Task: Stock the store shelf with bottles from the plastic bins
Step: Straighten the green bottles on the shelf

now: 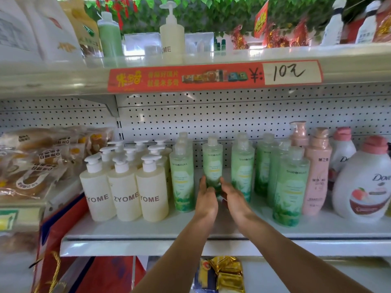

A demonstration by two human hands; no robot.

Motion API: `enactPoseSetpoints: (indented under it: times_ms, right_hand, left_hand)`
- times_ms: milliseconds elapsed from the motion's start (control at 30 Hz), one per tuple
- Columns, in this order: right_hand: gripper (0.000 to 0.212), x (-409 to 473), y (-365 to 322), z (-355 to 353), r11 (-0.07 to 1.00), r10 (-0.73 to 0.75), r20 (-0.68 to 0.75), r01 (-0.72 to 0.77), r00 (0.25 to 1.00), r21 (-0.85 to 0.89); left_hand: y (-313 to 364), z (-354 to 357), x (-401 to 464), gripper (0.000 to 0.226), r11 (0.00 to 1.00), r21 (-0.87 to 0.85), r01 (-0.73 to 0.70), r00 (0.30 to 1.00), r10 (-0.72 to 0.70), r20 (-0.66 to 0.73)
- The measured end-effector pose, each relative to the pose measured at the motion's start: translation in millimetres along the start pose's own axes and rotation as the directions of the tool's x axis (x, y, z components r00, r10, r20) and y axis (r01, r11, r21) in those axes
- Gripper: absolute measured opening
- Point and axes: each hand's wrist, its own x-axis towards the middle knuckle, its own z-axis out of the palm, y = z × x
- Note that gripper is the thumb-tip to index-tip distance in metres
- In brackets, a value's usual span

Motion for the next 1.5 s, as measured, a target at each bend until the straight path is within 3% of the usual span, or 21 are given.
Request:
enactPoseSetpoints:
  times_ms: [200,533,867,967,1033,1067,1167,1267,1333,1433,1500]
  right_hand:
    - [0.067,25.2,-0.4,4.7,0.987,0.134,-0.017,-0.132,0.991,0.087]
    - [0.072,37.4,-4.2,8.5,0.993,0.08,-0.015,-0.079,0.997,0.085]
    - [0.077,44.4,-12.8,14.1,0.987,0.147,-0.003,-0.147,0.989,0.068]
    - [0.062,27.5,-14.9,13.2,0.995,0.087,-0.009,-0.086,0.996,0.059]
    - [0.025,7.1,-12.3,7.3,0.99,-0.136,-0.08,0.138,0.988,0.021]
    - [0.021,-5.6,-11.4,3.7,0.967,-0.253,-0.11,0.254,0.961,-0.009]
    - [0.03,-31.0,2.4,-11.3,0.894,-0.448,-0.191,0.434,0.873,-0.112]
    - [0.029,-36.3,10.4,-18.4,0.859,-0.507,-0.35,0.428,0.788,-0.28]
    - [0.051,-32.5,10.6,-19.7,0.834,-0.529,-0.395,0.372,0.751,-0.408]
    - [0.082,-18.6,8.4,-20.0,0.849,-0.402,-0.341,0.206,0.85,-0.486]
    - [0.081,-8.7,7.3,-24.4,0.865,-0.3,-0.313,0.119,0.901,-0.488]
  left_hand:
    - [3.2,11.2,23.8,0.047,0.993,-0.106,0.046,0.996,-0.054,-0.073]
    - [-5.1,11.1,42.1,0.042,0.967,-0.25,0.041,0.973,-0.096,-0.212]
    - [-1.1,11.7,51.1,0.045,0.988,-0.152,0.03,0.983,-0.057,-0.176]
    - [1.2,12.6,43.0,0.045,0.994,-0.107,0.001,0.986,-0.019,-0.168]
    - [0.1,14.1,25.3,0.042,0.997,-0.046,-0.067,0.986,0.059,-0.153]
    - [-0.3,14.1,13.1,0.042,0.99,-0.008,-0.138,0.98,0.136,-0.143]
    - [13.6,12.3,-11.2,0.047,0.872,0.201,-0.446,0.883,0.466,-0.064]
    - [55.1,15.6,-6.9,0.048,0.711,0.304,-0.634,0.754,0.656,0.038]
    - [83.6,20.8,1.8,0.048,0.636,0.368,-0.678,0.724,0.663,0.189]
    - [112.2,27.5,18.5,0.048,0.545,0.525,-0.654,0.757,0.466,0.459]
    - [123.4,28.7,24.9,0.044,0.487,0.59,-0.644,0.764,0.369,0.529]
